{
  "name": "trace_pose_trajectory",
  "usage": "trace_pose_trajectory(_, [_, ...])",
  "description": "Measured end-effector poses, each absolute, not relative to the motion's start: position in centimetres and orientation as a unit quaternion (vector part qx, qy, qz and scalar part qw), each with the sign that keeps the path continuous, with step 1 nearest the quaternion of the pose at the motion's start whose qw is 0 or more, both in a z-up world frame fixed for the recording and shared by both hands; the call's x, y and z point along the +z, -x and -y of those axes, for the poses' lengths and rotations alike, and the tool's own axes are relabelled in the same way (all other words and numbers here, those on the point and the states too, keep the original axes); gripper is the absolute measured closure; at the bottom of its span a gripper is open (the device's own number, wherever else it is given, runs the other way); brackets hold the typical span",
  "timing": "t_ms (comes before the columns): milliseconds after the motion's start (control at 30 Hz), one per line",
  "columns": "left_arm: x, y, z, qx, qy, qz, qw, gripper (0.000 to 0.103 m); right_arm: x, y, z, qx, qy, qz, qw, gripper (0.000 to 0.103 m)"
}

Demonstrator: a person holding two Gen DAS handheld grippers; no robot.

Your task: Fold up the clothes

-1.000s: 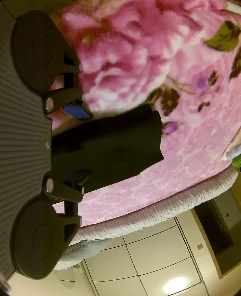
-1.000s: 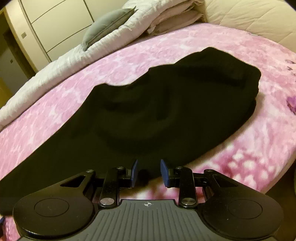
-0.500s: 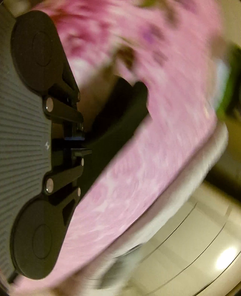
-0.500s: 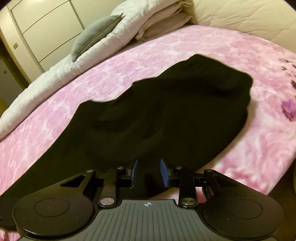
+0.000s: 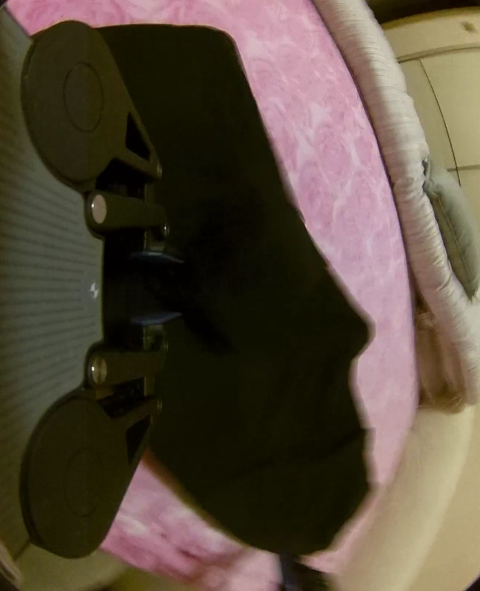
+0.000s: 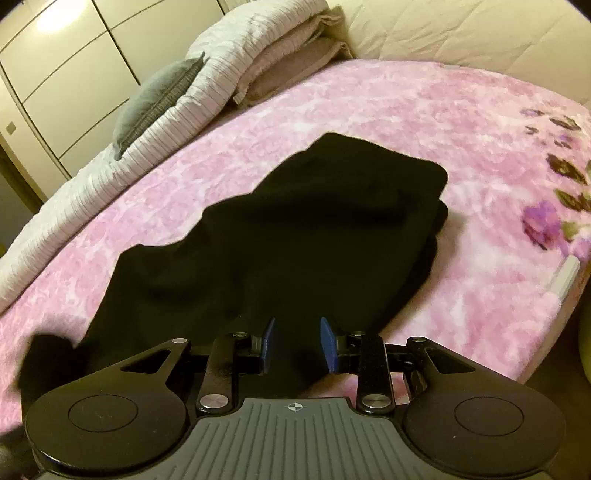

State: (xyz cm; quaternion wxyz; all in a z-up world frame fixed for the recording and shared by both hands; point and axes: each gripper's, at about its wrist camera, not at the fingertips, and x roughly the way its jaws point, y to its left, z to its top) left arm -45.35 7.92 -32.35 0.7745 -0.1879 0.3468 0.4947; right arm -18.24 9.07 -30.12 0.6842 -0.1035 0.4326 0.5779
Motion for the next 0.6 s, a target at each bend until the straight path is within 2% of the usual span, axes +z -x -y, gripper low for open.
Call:
trace_pose_trajectory(67, [-32.0,45.1,-7.2,0.488,0.171,-0.348,0.782,0.077,-30.0,18.2,-8.7,0.580,0.102,-0.432,0.683,0.072])
trace_pose_trajectory(267, [-28.8,51.2,-6.3,0.488,0.257,-0.273,0.788,0.076,-30.1,20.1,-8.6,0.629,0.058,-0.450,0.632,0.072])
trace_pose_trajectory(467, [-28.2,60.1,-6.9,0.555,0.395,-0.222,0.698,0.076,-32.1,25.0,-10.5,0.671,0.034,-0.523,0.524,0.072])
trace_pose_trajectory(600, [-28.4,63.3,-6.4,0.572,0.422,-0.203,0.673,0.076,-33.1,28.5,-12.6,0.686,0.041,-0.547,0.477,0.072])
